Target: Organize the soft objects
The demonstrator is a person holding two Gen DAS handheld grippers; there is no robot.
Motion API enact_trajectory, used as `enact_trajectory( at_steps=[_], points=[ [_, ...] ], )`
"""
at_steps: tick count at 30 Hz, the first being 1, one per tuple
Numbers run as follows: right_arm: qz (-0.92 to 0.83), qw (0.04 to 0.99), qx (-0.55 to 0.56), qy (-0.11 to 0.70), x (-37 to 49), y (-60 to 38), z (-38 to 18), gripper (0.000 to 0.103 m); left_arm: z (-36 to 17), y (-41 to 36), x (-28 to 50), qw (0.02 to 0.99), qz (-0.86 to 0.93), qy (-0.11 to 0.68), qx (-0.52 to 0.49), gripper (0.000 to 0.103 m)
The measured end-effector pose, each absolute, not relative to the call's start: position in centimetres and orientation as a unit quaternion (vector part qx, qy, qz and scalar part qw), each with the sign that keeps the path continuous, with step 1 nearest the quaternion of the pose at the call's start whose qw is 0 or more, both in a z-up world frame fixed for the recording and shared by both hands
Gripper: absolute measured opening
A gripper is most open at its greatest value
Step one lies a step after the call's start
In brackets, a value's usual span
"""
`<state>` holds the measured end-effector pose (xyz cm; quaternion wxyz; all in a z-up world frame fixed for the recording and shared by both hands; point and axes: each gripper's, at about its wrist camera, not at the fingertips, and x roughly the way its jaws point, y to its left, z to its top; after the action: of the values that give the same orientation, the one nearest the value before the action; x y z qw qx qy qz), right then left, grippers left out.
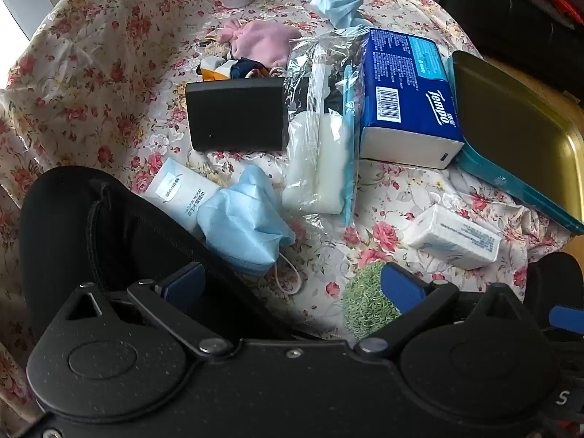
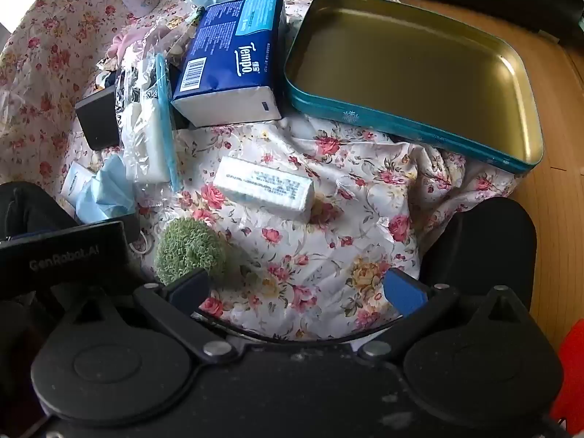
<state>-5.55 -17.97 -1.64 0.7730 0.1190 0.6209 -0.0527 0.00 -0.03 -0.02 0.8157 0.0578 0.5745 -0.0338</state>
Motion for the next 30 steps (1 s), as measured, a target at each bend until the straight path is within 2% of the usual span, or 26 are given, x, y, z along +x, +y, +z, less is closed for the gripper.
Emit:
enact_trajectory(
  at_steps=[30],
  points=[
    [-0.057,0.774,0.130,0.617,-5.08,-18.14,-2.00,0.100,-0.33,-0.28,-0.41,0.818,-0.054,0.571,0.043,0.099]
  ],
)
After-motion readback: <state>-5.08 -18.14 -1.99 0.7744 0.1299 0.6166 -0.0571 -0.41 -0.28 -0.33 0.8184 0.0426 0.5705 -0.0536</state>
